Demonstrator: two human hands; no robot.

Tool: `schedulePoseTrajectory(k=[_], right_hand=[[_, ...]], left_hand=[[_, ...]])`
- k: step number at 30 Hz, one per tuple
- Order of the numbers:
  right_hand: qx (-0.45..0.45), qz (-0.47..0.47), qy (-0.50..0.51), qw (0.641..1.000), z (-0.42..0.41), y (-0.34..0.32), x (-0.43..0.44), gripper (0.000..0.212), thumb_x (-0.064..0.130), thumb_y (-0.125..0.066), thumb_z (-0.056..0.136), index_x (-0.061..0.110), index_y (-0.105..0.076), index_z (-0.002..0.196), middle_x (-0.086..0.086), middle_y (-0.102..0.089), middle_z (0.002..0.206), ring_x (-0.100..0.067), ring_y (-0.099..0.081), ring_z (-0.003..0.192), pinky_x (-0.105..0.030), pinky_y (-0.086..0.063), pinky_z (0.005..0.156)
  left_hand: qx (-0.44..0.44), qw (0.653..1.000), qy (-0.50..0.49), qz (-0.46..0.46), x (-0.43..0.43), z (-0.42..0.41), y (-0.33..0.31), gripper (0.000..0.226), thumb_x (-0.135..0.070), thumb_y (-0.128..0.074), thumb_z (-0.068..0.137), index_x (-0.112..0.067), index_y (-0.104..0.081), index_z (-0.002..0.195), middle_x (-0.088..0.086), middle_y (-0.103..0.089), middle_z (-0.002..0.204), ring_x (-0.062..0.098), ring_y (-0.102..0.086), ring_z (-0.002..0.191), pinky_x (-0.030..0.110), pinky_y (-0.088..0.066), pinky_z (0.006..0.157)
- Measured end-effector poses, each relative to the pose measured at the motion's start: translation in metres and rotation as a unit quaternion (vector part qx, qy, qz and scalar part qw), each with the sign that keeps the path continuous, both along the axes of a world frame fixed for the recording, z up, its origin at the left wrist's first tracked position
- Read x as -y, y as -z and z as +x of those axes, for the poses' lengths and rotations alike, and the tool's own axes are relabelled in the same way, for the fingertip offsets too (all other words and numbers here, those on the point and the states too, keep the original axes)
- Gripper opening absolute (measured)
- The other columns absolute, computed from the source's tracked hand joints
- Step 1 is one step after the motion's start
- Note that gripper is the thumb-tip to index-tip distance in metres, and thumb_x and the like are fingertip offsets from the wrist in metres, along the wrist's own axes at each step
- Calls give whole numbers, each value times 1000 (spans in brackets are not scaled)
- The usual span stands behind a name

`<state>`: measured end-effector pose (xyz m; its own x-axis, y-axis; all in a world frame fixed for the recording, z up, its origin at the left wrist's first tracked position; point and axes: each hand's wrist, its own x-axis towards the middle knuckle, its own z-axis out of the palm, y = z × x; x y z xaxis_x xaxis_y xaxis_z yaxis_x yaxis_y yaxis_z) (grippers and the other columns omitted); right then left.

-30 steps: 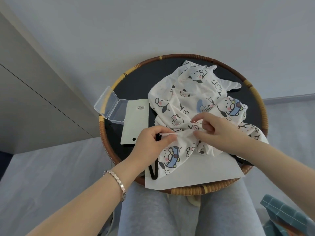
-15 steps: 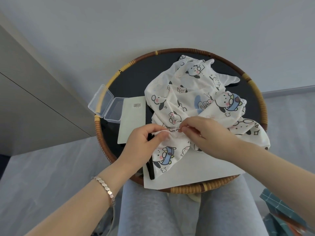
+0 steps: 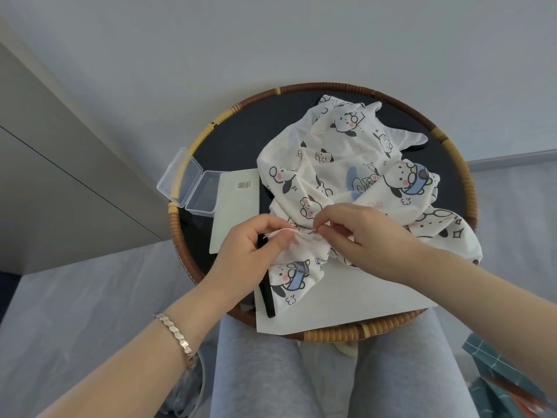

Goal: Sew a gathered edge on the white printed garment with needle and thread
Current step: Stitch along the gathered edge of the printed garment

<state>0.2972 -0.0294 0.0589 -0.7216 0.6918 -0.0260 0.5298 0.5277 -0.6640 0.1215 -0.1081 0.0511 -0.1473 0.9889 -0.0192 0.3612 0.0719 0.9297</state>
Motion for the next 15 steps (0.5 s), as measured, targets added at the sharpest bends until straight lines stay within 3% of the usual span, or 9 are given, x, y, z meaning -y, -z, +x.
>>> schedulePoseTrajectory(k=[7, 12, 15], right_hand=[[-3, 4, 1, 1000, 0, -1, 0, 15, 23, -47, 93, 23, -61, 98, 4, -62, 91, -10, -54, 77, -33, -48, 73], [3, 3, -6, 1000, -1, -2, 1, 15, 23, -47, 93, 23, -61, 99, 2, -62, 93, -11, -53, 79, -31, -47, 74], [6, 4, -11, 1000, -2, -3, 2, 15, 24, -46, 94, 23, -60, 100, 1, -63, 95, -11, -55, 81, -31, -47, 75]], left_hand=[[-9, 1000, 1, 7, 1, 0, -3, 13, -15, -60, 87, -27, -64, 83, -17, -65, 78, -9, -58, 80, 4, -41, 70], [-14, 1000, 4, 5, 1, 0, -3, 15, -15, -60, 86, -28, -64, 82, -23, -65, 73, -9, -58, 80, 3, -41, 69], [-17, 1000, 7, 7, 1, 1, -4, 14, -15, -60, 87, -28, -64, 83, -18, -65, 77, -10, -58, 80, 3, -41, 69]])
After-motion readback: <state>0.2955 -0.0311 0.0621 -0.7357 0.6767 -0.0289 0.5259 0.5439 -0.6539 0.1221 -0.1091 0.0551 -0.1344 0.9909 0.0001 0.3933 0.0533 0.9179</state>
